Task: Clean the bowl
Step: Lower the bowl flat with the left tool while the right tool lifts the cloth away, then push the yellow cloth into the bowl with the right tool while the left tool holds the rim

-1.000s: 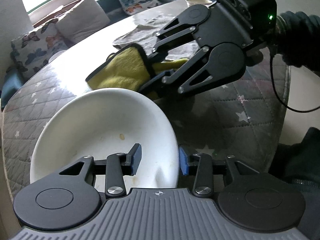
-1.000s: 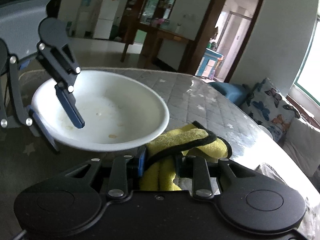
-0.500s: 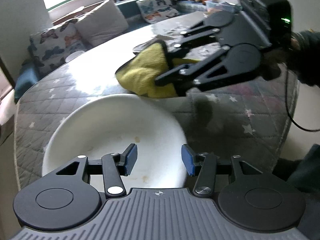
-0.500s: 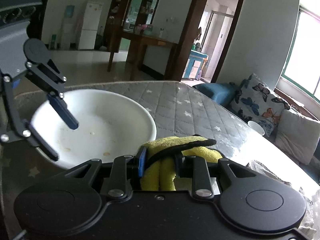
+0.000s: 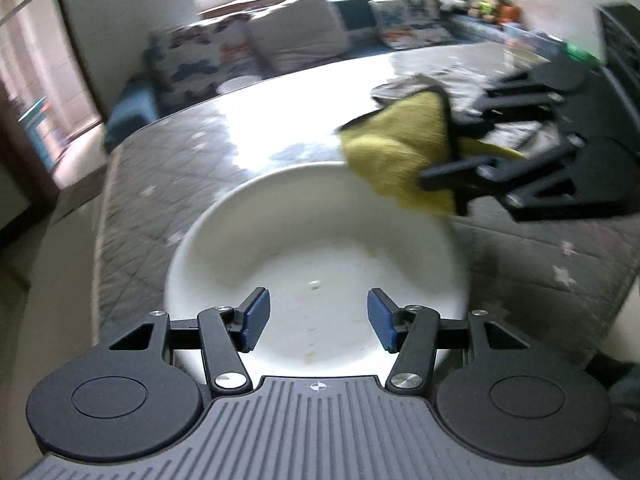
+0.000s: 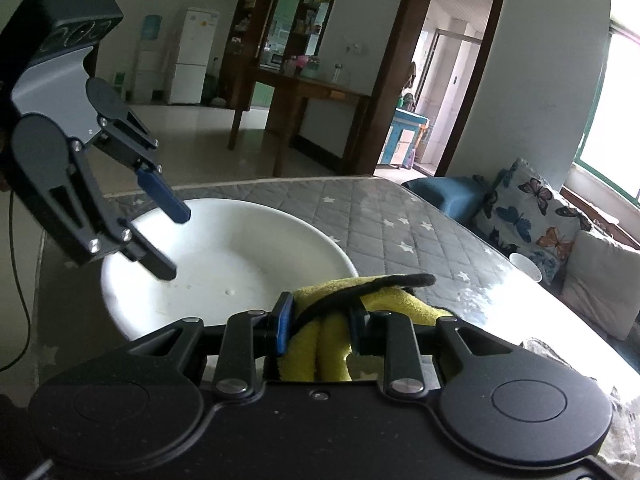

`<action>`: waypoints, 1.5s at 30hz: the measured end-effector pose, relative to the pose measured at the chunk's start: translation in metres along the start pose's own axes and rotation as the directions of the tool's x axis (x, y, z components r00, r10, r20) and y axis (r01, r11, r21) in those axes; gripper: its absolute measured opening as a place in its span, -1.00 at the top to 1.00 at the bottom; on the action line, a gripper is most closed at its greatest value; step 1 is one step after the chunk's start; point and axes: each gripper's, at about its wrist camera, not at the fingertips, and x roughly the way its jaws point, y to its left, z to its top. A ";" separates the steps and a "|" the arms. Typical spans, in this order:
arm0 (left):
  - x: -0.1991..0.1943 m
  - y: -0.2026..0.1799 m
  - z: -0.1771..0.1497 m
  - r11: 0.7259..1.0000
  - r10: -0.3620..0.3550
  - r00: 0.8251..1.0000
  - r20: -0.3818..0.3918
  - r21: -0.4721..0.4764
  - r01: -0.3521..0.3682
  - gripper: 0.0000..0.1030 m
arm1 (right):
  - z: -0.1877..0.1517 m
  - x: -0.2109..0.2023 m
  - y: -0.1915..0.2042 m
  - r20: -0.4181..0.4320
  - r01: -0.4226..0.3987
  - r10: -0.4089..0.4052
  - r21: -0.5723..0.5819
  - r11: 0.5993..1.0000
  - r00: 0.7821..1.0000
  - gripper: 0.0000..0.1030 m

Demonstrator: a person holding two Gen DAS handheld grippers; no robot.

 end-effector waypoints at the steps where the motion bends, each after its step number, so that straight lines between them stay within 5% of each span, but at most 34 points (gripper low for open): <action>1: -0.002 0.003 -0.001 1.000 0.011 1.000 0.003 -0.025 -0.010 -0.09 | 0.002 0.004 -0.003 0.001 -0.008 0.008 0.001 1.000 1.000 0.42; 14: -0.020 0.037 -0.016 0.944 0.108 0.994 -0.018 -0.312 -0.108 -0.19 | 0.013 0.021 0.014 -0.026 -0.069 0.070 0.045 0.997 0.997 0.42; 31: -0.018 0.031 -0.030 0.910 0.044 0.999 -0.007 -0.413 -0.043 -0.19 | 0.021 0.026 0.019 -0.059 -0.087 0.094 0.119 0.989 0.994 0.42; 34: -0.017 0.029 -0.030 0.908 0.040 0.999 -0.005 -0.417 -0.038 -0.19 | 0.023 0.027 0.021 -0.064 -0.090 0.099 0.132 0.987 0.993 0.14; 45: -0.013 0.026 -0.031 0.906 0.037 0.999 -0.002 -0.423 -0.034 -0.20 | 0.020 0.024 0.033 -0.093 -0.068 0.085 0.170 0.983 0.992 0.13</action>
